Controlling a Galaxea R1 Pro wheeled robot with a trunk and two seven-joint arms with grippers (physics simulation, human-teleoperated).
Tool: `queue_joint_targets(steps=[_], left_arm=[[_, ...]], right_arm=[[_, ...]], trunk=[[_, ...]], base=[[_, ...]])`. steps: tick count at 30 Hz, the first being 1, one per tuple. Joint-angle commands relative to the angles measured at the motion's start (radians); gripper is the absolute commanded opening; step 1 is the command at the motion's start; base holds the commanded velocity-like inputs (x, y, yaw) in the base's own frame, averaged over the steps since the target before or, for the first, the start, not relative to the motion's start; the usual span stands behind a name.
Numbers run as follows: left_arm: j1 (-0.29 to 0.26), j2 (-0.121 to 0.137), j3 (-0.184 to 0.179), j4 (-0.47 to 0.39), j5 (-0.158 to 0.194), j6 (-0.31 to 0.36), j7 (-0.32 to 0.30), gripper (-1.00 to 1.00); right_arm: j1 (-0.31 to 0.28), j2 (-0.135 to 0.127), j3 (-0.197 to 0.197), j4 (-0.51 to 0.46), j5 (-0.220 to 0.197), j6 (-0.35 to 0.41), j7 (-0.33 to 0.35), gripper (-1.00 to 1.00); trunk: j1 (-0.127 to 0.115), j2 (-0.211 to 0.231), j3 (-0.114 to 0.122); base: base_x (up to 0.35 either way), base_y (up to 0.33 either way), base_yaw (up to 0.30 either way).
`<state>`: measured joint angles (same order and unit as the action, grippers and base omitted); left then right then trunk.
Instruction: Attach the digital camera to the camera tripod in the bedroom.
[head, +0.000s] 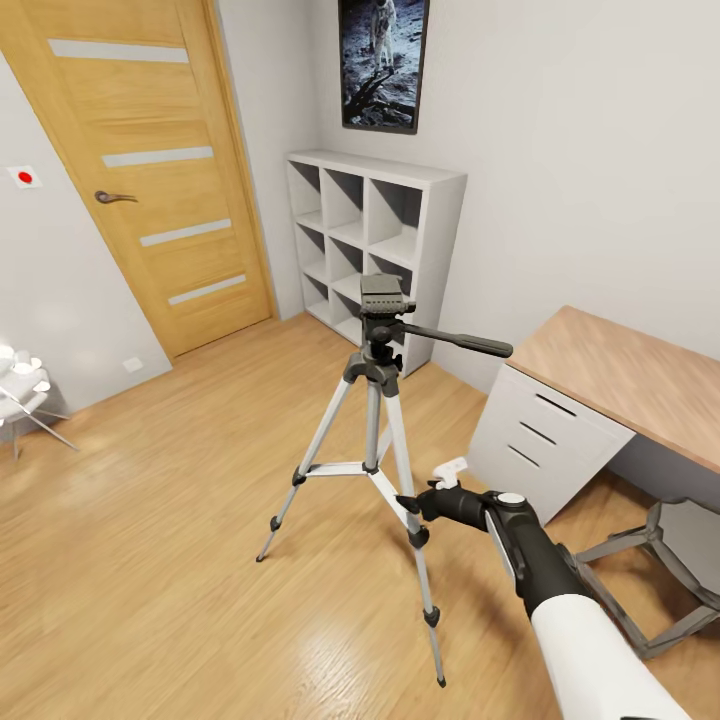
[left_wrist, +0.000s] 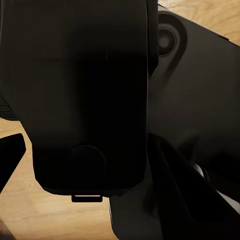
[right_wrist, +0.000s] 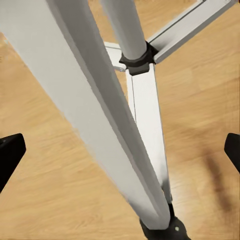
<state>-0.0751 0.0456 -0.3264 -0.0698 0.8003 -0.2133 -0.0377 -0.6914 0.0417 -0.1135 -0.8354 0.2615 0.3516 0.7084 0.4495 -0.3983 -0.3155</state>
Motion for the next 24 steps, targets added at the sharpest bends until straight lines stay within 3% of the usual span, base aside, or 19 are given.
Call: queue_joint_targets(steps=[1, 11, 24], left_arm=[[0.0, 0.0, -0.006, 0.001, 0.008, -0.003, -0.004, -1.0], [0.0, -0.001, -0.006, 0.001, 0.008, -0.003, -0.004, -1.0], [0.0, -0.001, -0.007, 0.001, 0.008, -0.003, -0.004, -1.0]], right_arm=[[-0.001, 0.011, -0.007, -0.002, 0.007, 0.005, 0.007, 1.0], [-0.001, 0.052, -0.01, 0.0, 0.002, -0.008, -0.041, 1.0], [-0.001, 0.056, -0.011, 0.0, -0.04, -0.012, -0.063, 1.0]], trunk=[[0.001, -0.002, -0.002], [0.001, -0.002, -0.002], [0.001, -0.002, -0.002]], base=[[0.0, 0.0, 0.0], [0.0, 0.0, 0.0], [0.0, 0.0, 0.0]])
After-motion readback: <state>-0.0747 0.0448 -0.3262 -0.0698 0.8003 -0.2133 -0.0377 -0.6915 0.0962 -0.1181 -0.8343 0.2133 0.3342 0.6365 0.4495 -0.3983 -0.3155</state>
